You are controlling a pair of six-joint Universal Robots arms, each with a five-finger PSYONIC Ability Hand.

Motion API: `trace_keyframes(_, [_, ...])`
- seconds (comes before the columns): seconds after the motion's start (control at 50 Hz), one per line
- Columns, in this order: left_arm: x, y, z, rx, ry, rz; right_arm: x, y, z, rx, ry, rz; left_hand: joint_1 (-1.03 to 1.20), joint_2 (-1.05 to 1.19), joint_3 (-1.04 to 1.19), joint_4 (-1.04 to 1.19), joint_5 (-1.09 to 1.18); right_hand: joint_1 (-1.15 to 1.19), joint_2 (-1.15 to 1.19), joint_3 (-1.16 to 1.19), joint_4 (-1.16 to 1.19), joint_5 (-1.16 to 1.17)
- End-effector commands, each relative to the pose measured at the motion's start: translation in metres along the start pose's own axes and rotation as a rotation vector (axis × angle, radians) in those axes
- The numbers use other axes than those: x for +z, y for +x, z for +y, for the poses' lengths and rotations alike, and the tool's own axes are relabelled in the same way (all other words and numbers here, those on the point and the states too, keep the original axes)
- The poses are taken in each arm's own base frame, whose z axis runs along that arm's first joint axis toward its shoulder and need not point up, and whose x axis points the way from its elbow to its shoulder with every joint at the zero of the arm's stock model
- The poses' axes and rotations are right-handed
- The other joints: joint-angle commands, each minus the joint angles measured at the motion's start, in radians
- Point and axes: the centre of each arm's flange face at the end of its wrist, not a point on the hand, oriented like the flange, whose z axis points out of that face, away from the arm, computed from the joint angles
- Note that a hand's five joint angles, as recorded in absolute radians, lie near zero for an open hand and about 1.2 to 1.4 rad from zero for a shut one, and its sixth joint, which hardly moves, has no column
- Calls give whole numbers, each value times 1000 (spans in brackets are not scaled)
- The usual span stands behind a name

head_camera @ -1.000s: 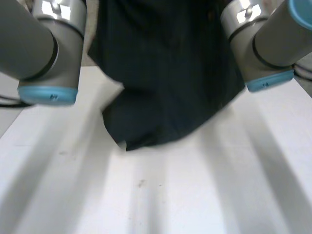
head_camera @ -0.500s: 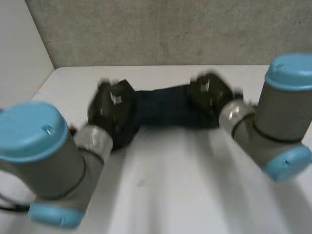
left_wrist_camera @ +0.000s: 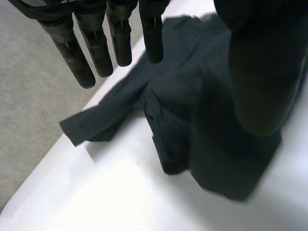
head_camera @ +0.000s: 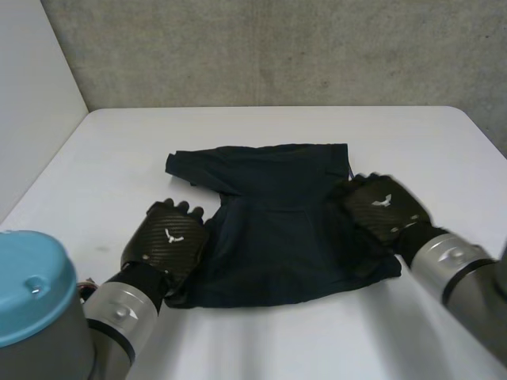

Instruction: Fold the shorts.

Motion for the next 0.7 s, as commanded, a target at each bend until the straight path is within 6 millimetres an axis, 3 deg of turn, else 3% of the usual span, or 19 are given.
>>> trace_keyframes(0.02, [-10,-13,-14,-184,59,-32,-4,36,1,142,2,82,-8,9,2,13,20,-4,-26,-10,-32,-28])
trace_keyframes(0.18, [-13,-14,4,-267,-54,-14,0,27,46,244,-151,-14,13,30,23,34,40,37,15,30,9,13])
trace_keyframes(0.4, [-8,-3,43,-280,-210,47,22,28,74,109,-170,-58,13,30,23,34,40,269,247,263,241,245])
trace_keyframes(0.46, [-7,3,52,-282,-244,84,24,28,77,83,-172,-60,16,32,26,37,43,283,262,277,255,260])
trace_keyframes(0.7, [11,4,57,-364,-210,67,40,32,84,19,-136,-45,139,156,149,160,166,615,594,609,587,592])
